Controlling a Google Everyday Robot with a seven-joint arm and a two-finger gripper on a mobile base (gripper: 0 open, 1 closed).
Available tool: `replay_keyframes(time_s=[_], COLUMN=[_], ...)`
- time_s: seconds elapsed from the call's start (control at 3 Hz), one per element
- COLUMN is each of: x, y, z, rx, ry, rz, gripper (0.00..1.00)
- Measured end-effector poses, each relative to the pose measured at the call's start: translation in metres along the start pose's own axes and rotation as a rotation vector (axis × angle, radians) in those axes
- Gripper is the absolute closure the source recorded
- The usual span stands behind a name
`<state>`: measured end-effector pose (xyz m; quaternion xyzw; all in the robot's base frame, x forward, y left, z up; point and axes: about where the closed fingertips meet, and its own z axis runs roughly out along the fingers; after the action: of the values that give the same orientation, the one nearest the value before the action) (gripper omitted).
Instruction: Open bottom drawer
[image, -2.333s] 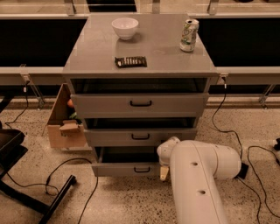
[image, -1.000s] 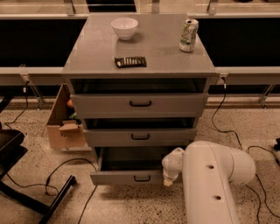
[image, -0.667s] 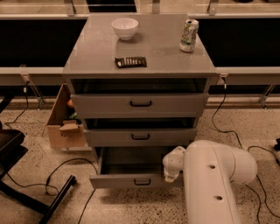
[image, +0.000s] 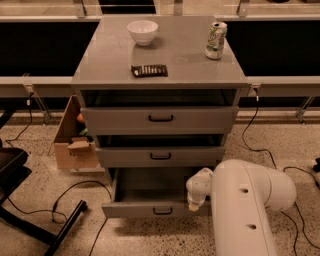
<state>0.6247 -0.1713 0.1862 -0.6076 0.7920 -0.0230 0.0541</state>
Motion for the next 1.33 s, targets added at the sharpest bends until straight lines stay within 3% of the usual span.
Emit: replay_keyframes(time_s=[1.33], x=[0.021], y=[0.024], z=[-0.009], rx=[-0.017], ry=[0.03], rz=[0.009], gripper=[1.0])
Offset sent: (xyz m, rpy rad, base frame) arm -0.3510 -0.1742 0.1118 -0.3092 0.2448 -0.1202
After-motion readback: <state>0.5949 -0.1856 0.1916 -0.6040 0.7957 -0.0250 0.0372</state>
